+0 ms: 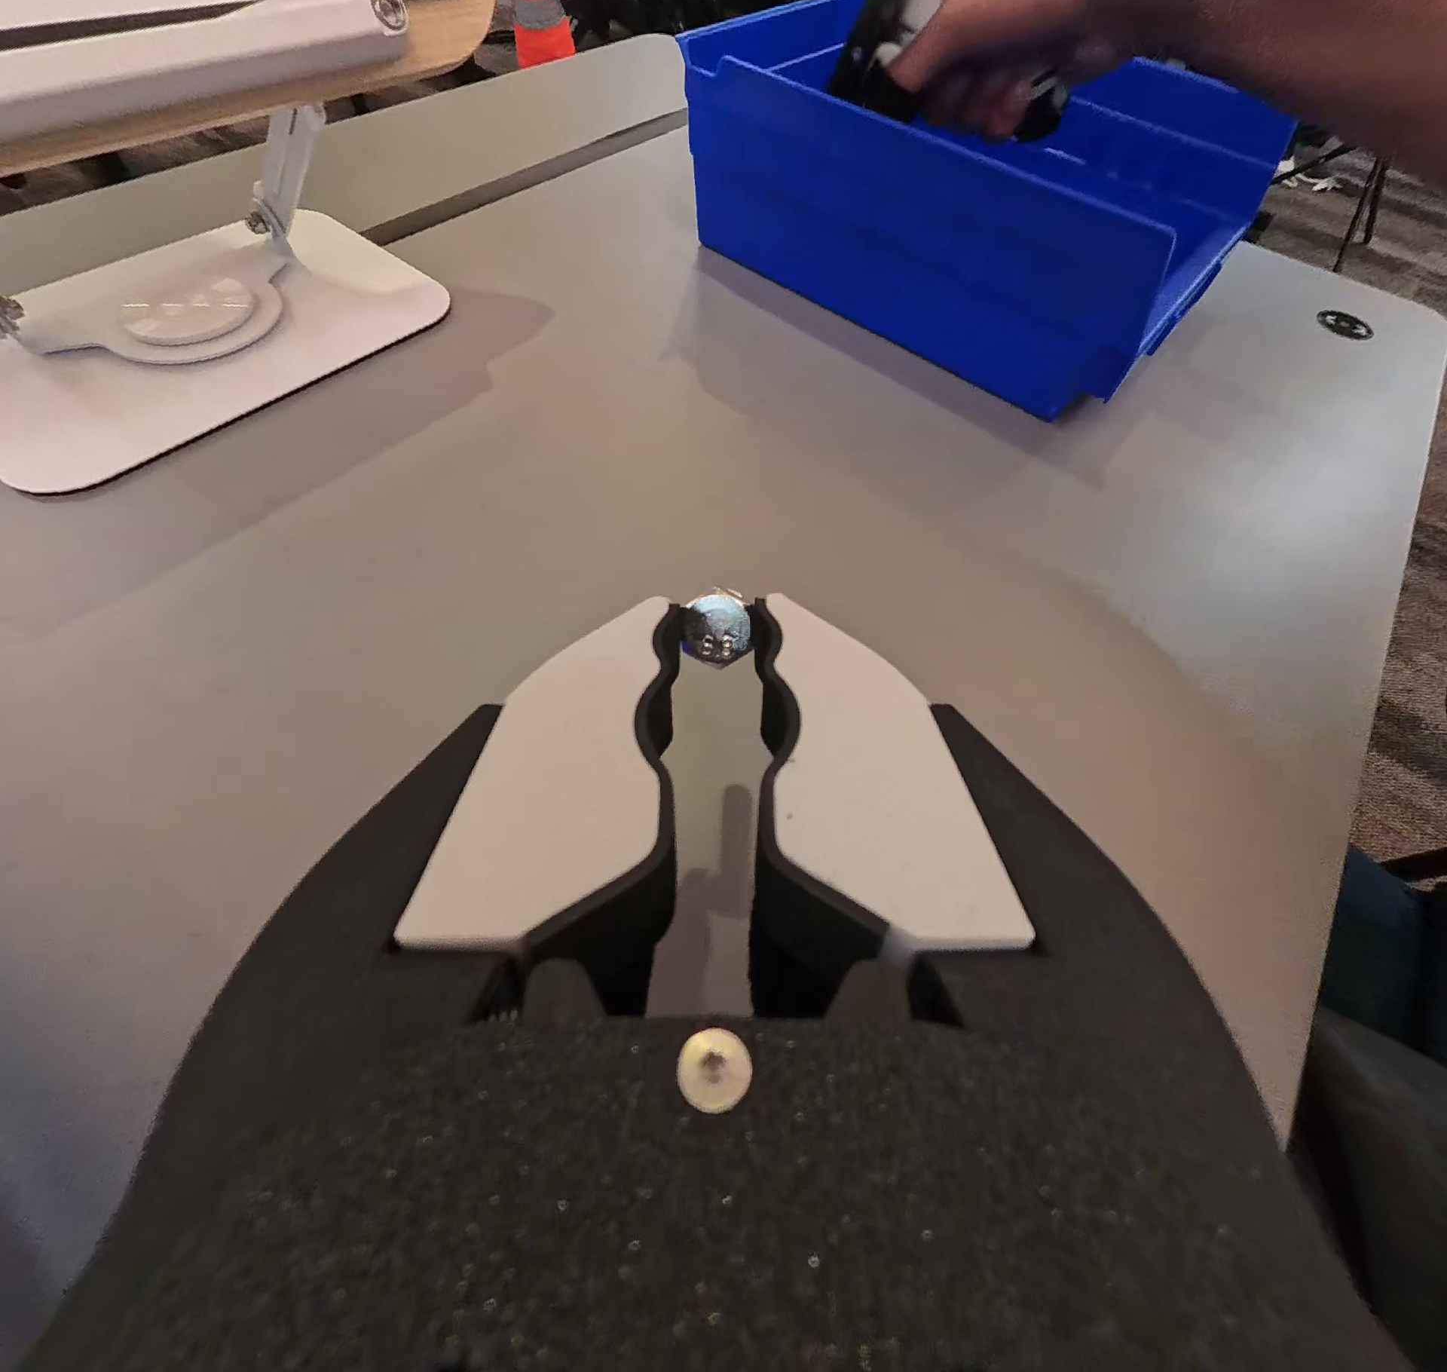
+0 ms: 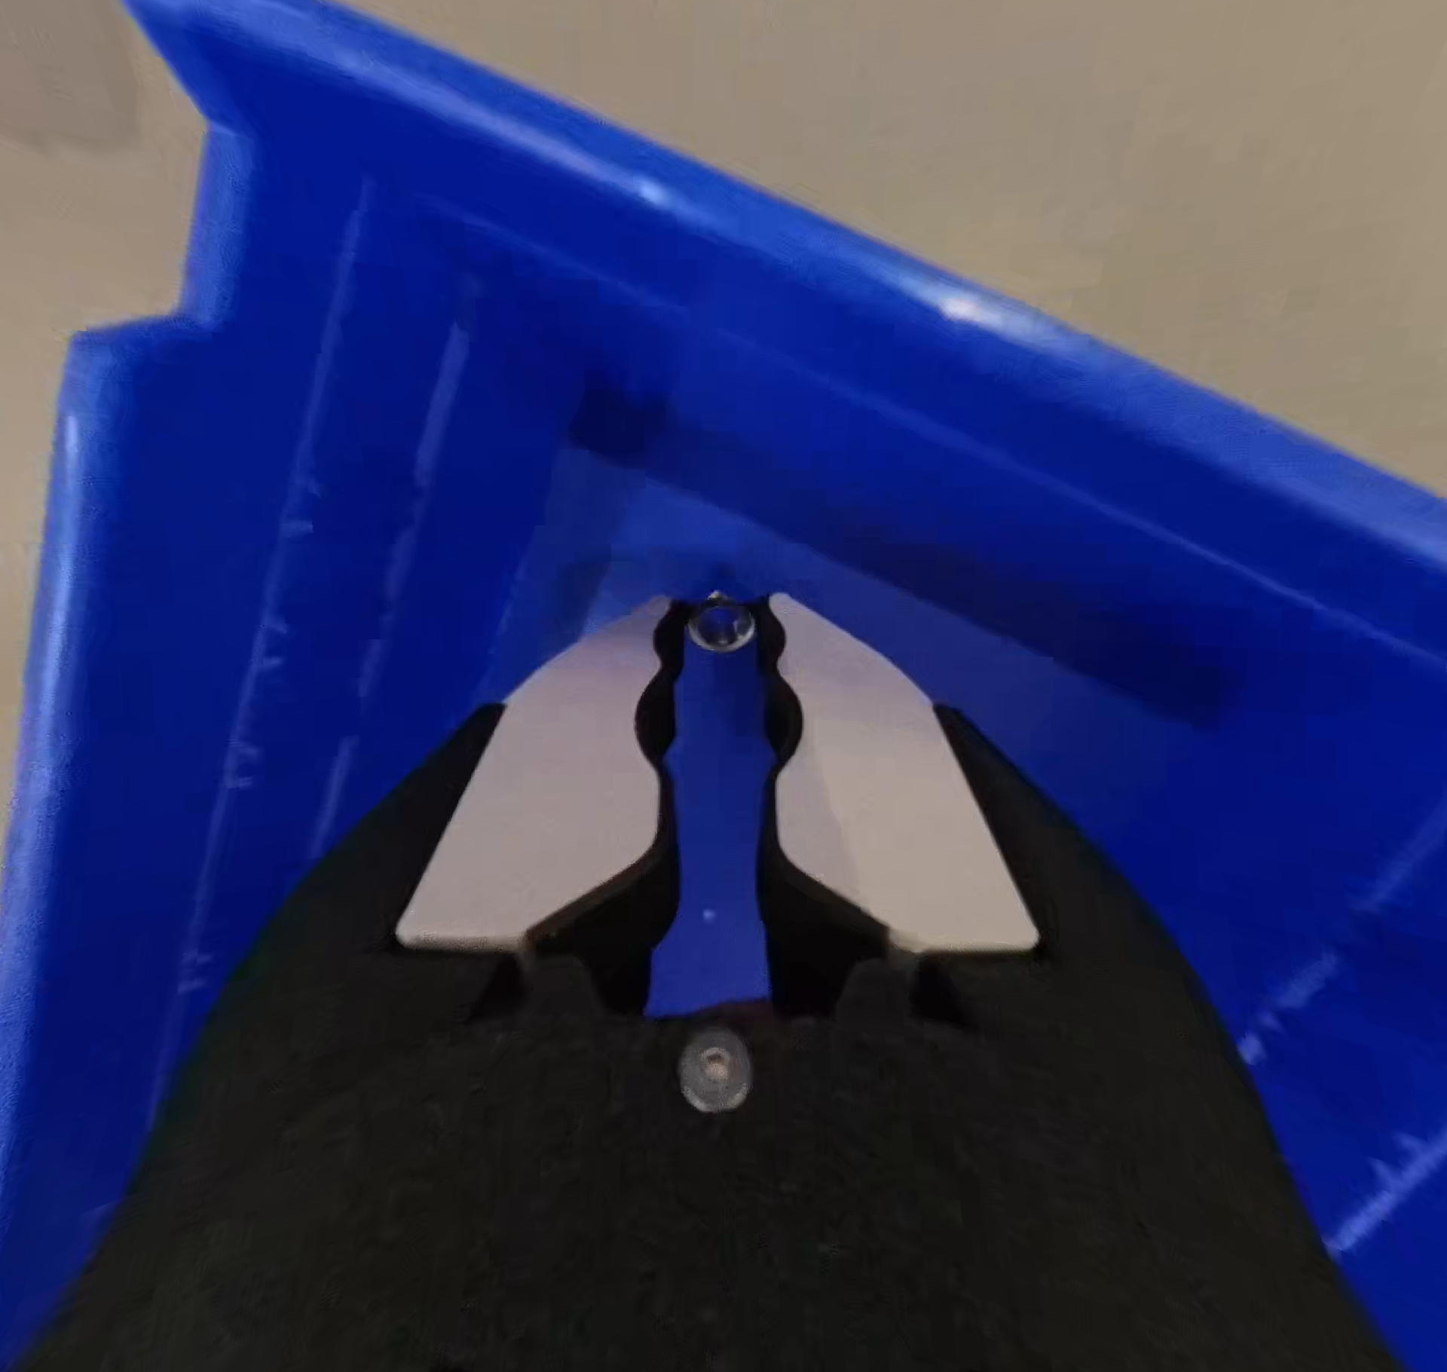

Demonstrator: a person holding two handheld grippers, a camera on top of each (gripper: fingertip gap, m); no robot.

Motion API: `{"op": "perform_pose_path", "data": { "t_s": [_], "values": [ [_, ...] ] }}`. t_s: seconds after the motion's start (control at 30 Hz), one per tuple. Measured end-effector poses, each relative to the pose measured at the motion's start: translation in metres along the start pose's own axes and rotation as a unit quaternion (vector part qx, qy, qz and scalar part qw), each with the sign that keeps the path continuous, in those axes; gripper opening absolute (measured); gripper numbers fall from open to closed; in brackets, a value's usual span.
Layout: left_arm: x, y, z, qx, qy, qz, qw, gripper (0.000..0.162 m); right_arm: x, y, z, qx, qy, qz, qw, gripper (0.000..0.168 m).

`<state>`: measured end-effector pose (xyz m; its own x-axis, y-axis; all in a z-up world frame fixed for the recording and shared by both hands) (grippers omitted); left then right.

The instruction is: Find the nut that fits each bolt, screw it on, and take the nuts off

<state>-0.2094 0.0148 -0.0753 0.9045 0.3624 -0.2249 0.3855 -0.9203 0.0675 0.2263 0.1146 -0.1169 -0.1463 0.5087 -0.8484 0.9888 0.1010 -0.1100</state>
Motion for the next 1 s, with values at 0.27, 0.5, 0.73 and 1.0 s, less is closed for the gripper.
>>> {"op": "perform_pose_path", "data": {
  "t_s": [0.27, 0.5, 0.73, 1.0],
  "values": [
    [0.001, -0.011, 0.010, -0.034, -0.007, 0.009, 0.999, 0.017, 0.024, -0.014, -0.010, -0.049, -0.035, 0.012, 0.998, 0.025],
    [-0.005, -0.013, 0.002, -0.062, 0.013, 0.043, 0.997, 0.017, -0.112, -0.085, -0.012, -0.050, 0.275, -0.056, 0.958, 0.039],
    [-0.011, -0.001, -0.007, -0.091, 0.051, 0.150, 0.983, 0.017, -0.160, -0.280, 0.091, -0.040, 0.443, -0.442, 0.779, 0.032],
    [-0.021, 0.021, -0.018, -0.163, 0.111, 0.289, 0.937, 0.017, -0.093, -0.328, 0.134, -0.042, 0.428, -0.442, 0.787, 0.029]
  ]
}}
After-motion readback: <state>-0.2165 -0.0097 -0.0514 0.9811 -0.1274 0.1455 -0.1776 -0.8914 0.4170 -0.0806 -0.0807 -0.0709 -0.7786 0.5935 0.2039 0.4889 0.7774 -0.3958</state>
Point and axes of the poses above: each gripper's, where its closed fingertips meet, x out along the fingers, z out of its underside, y = z × x across the jaws, the point moved 6 cm from there along -x, back along the fingers, and after that the axes turned 12 degrees about y, right-handed, at the moved point
